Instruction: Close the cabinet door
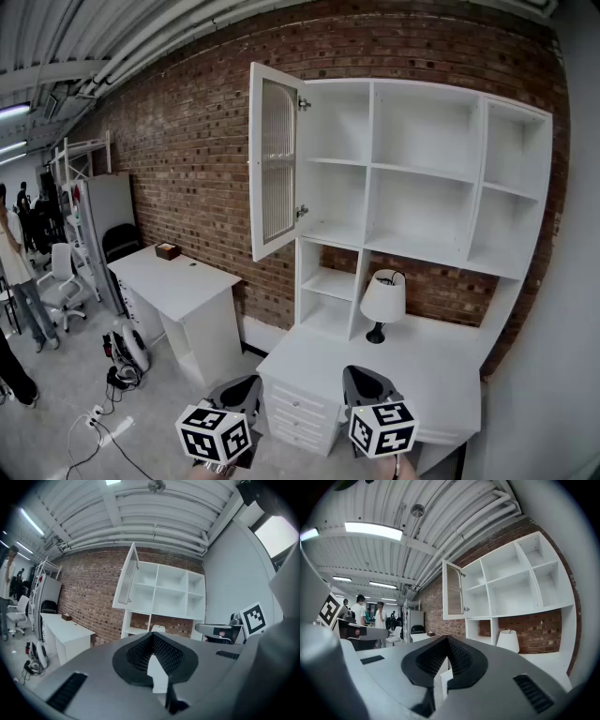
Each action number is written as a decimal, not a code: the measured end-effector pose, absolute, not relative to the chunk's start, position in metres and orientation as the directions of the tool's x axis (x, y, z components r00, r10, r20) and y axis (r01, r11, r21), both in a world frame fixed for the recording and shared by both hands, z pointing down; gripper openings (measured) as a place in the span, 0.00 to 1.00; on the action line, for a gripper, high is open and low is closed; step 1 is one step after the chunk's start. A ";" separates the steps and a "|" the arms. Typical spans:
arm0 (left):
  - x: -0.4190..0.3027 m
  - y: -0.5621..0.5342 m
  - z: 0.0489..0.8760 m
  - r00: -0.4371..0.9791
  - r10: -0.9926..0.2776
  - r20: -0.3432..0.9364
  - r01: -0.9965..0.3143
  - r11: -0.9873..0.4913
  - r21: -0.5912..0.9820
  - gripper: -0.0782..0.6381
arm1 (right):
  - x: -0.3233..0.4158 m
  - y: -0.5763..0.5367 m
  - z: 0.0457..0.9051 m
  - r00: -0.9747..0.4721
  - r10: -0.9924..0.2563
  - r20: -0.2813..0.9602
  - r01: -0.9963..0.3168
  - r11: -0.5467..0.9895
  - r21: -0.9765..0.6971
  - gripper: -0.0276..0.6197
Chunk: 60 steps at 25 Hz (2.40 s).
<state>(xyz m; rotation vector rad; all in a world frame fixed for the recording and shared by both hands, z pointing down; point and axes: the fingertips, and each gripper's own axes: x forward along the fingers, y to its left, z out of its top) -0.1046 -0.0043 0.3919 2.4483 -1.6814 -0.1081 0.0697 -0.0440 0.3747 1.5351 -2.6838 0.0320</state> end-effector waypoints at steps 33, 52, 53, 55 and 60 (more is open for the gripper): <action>-0.119 -0.025 0.399 0.355 -0.934 0.046 -0.922 -0.341 0.185 0.12 | 0.054 -0.067 0.381 -0.534 -0.844 0.037 -0.845 0.533 -0.042 0.08; -0.091 -0.145 0.392 0.237 -0.969 0.067 -0.957 -0.221 0.188 0.12 | 0.073 -0.206 0.376 -0.642 -0.764 0.062 -0.766 0.642 -0.030 0.08; -0.089 -0.150 0.393 0.229 -0.971 0.068 -0.959 -0.212 0.189 0.12 | 0.075 -0.213 0.376 -0.648 -0.759 0.063 -0.762 0.647 -0.029 0.08; -0.085 -0.161 0.393 0.213 -0.975 0.069 -0.962 -0.197 0.188 0.12 | 0.079 -0.226 0.375 -0.659 -0.749 0.063 -0.752 0.659 -0.028 0.08; -0.069 -0.184 0.390 0.171 -0.983 0.070 -0.970 -0.156 0.186 0.12 | 0.088 -0.255 0.373 -0.696 -0.715 0.063 -0.718 0.696 -0.030 0.08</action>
